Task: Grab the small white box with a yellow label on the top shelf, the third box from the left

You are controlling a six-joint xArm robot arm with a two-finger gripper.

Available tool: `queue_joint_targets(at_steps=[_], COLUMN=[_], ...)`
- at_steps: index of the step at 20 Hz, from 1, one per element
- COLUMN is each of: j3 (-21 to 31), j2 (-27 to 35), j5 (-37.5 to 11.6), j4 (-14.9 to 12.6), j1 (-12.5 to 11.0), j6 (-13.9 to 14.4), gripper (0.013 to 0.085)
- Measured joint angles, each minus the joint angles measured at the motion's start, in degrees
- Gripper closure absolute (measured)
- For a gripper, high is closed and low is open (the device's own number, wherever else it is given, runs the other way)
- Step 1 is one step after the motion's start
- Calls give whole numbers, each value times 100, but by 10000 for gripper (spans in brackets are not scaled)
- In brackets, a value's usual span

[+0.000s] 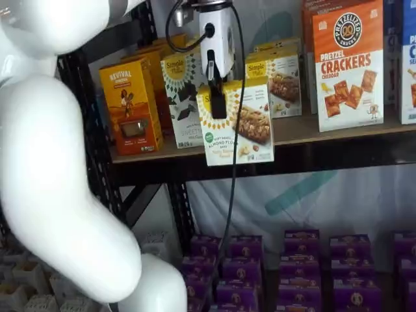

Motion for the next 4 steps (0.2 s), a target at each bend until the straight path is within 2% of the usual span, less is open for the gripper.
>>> queue_joint_targets(at_steps=[4], j3=[66], j2=[-78], j5=[36], j4=[17], j1=[-25], j6=[-17], gripper=[650])
